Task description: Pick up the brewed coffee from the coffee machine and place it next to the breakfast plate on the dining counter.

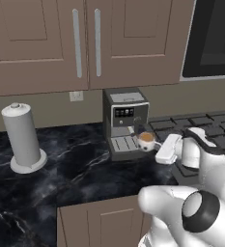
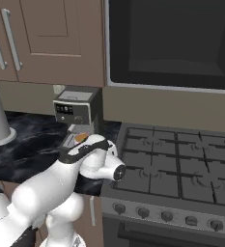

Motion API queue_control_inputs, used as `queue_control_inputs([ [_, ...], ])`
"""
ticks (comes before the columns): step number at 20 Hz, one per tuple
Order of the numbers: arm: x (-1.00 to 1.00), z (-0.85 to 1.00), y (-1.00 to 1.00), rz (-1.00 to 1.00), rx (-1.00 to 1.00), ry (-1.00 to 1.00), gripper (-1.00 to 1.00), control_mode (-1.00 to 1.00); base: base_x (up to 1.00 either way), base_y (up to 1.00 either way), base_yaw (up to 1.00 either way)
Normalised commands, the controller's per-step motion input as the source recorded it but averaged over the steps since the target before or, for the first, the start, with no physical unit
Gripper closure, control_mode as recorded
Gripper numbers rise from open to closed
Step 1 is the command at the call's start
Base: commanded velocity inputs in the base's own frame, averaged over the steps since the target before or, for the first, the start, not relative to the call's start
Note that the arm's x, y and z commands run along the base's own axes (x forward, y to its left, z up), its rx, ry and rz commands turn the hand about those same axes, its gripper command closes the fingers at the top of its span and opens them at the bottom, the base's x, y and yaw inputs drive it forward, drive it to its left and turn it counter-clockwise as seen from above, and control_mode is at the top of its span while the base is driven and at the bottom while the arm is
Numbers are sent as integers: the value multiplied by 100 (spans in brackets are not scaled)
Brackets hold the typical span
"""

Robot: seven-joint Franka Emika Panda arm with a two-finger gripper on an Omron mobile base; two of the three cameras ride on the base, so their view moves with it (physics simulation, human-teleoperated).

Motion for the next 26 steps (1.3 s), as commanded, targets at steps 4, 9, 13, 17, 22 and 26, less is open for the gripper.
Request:
queue_control_inputs([
  [4,-74,97,-38,5,-9,-6,100,-100,0,0,0],
  [9,-90,90,-16,6,-6,0,100,-100,0,0,0],
  [13,-79,81,14,7,0,1,100,-100,0,0,0],
  [17,-72,52,22,10,3,8,100,-100,0,0,0],
  [22,-4,11,-23,1,7,5,100,-100,0,0,0],
  [26,0,0,-24,0,2,0,100,-100,0,0,0],
])
